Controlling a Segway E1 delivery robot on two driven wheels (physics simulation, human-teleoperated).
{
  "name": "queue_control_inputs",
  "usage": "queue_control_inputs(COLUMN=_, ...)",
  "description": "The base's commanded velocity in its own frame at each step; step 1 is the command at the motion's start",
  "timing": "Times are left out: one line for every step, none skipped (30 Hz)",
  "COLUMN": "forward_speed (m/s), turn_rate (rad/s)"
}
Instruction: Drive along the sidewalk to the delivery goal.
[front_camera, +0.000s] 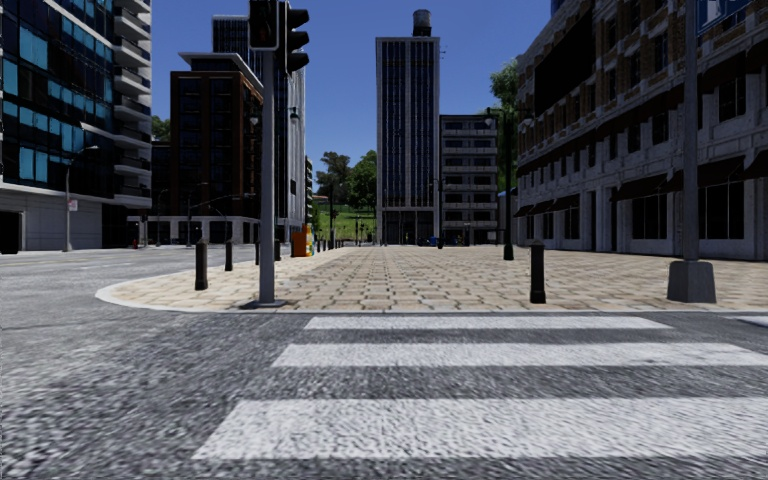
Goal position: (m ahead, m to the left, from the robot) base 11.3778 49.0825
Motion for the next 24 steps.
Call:
queue_control_inputs(forward_speed=1.50, turn_rate=0.00)
queue_control_inputs(forward_speed=1.50, turn_rate=0.00)
queue_control_inputs(forward_speed=1.50, turn_rate=0.00)
queue_control_inputs(forward_speed=1.50, turn_rate=0.00)
queue_control_inputs(forward_speed=1.50, turn_rate=0.00)
queue_control_inputs(forward_speed=1.50, turn_rate=0.00)
queue_control_inputs(forward_speed=1.50, turn_rate=0.00)
queue_control_inputs(forward_speed=1.50, turn_rate=0.00)
queue_control_inputs(forward_speed=1.50, turn_rate=0.00)
queue_control_inputs(forward_speed=1.50, turn_rate=0.00)
queue_control_inputs(forward_speed=1.50, turn_rate=0.00)
queue_control_inputs(forward_speed=1.50, turn_rate=0.00)
queue_control_inputs(forward_speed=1.50, turn_rate=0.00)
queue_control_inputs(forward_speed=1.50, turn_rate=0.00)
queue_control_inputs(forward_speed=1.50, turn_rate=0.00)
queue_control_inputs(forward_speed=1.50, turn_rate=0.00)
queue_control_inputs(forward_speed=1.50, turn_rate=0.00)
queue_control_inputs(forward_speed=1.50, turn_rate=0.00)
queue_control_inputs(forward_speed=1.50, turn_rate=0.00)
queue_control_inputs(forward_speed=1.50, turn_rate=0.00)
queue_control_inputs(forward_speed=1.50, turn_rate=0.00)
queue_control_inputs(forward_speed=1.50, turn_rate=0.00)
queue_control_inputs(forward_speed=1.50, turn_rate=0.00)
queue_control_inputs(forward_speed=1.50, turn_rate=0.00)
